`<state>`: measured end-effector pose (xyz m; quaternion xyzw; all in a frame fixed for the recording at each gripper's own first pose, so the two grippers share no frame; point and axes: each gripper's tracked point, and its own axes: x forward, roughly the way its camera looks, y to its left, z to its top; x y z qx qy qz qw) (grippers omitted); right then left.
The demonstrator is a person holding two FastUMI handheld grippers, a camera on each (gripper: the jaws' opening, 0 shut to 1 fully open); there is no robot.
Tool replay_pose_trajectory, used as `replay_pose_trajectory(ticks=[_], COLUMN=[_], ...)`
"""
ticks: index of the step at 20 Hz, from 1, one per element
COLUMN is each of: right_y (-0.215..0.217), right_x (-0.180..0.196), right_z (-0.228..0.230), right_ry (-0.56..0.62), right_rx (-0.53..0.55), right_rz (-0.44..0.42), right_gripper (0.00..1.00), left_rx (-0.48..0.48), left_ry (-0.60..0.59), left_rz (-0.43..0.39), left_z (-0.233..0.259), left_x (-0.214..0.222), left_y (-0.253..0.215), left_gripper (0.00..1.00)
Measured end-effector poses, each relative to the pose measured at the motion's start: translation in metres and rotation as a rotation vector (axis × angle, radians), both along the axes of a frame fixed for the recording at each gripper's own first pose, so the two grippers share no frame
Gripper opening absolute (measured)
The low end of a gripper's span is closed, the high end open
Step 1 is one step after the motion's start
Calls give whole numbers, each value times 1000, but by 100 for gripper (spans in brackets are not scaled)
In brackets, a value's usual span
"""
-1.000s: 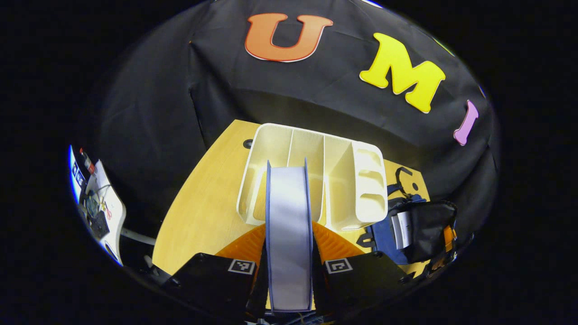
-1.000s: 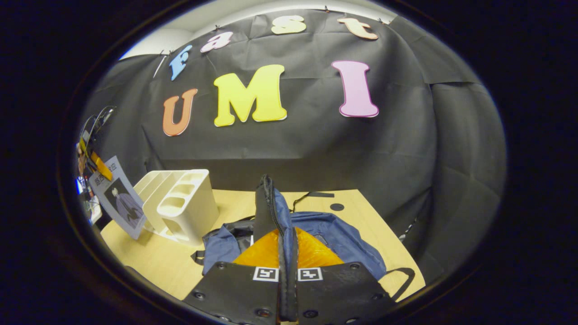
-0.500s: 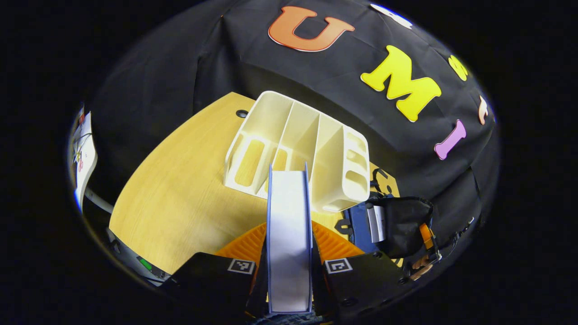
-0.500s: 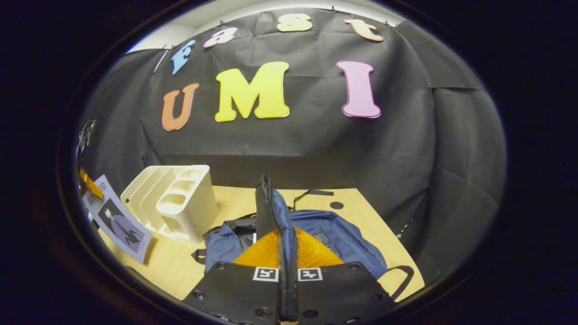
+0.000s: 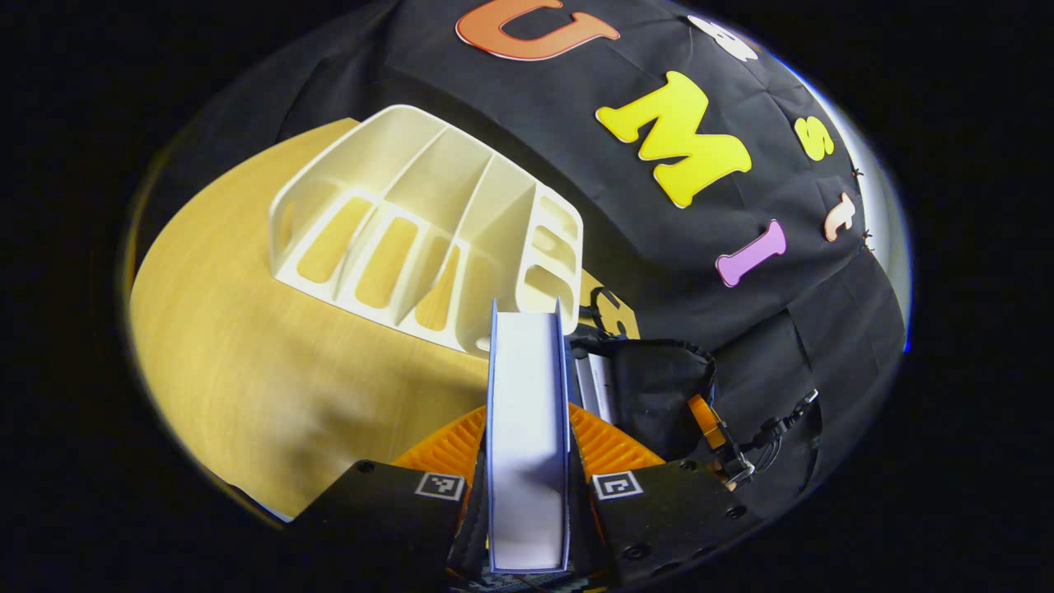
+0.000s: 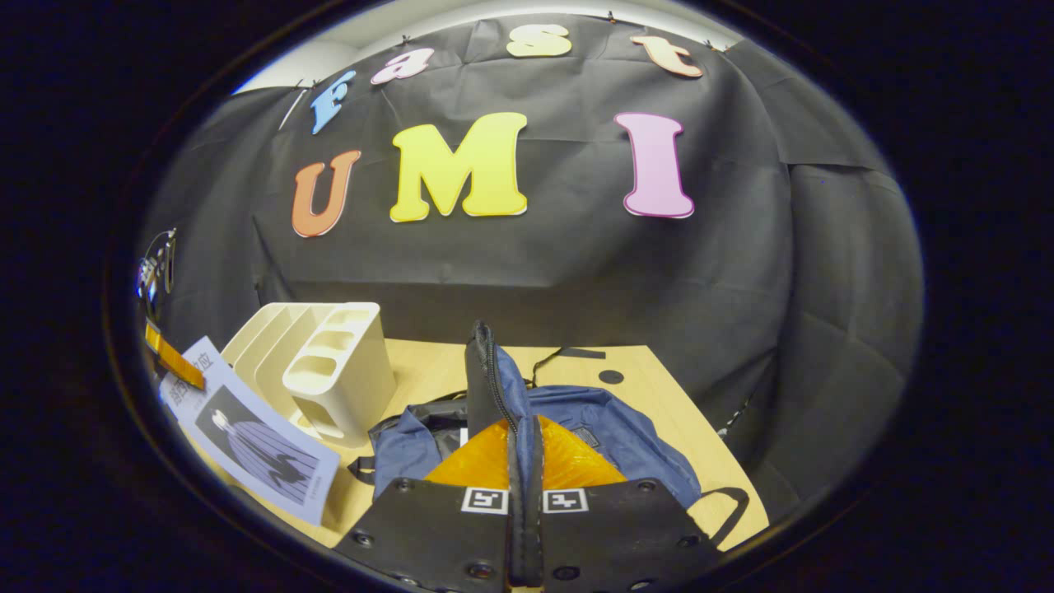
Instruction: Open the schoolbag, grab two books from the bookshelf and put them into the schoolbag.
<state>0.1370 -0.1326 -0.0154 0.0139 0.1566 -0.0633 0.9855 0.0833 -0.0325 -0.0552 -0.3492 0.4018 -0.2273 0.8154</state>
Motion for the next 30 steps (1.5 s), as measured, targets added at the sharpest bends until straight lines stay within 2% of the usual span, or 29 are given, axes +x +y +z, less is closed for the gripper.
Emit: replay_pose_trajectory(ticks=[5,16,21,26,30], right_y=[-7,-3,-10,-24,-32], right_x=[-1,-4,-4,-9,-12], right_z=[8,47,56,70,84], right_ry=[-8,-75,-103,-150,-189], right_rx=[-12,-61,-65,-51,-35], right_rz=[-5,15,19,22,41], right_gripper=[1,0,1,0,0], left_rx=[-111,-206,-169,-28,7], left_ry=[9,1,3,-131,-188], left_rz=[-53,-26,5,36,35], left_z=[4,6,-6,-17,-19], left_x=[12,71,95,105,106], left_y=[-54,-140,-182,-226,-260], left_gripper=[42,42,42,42,43])
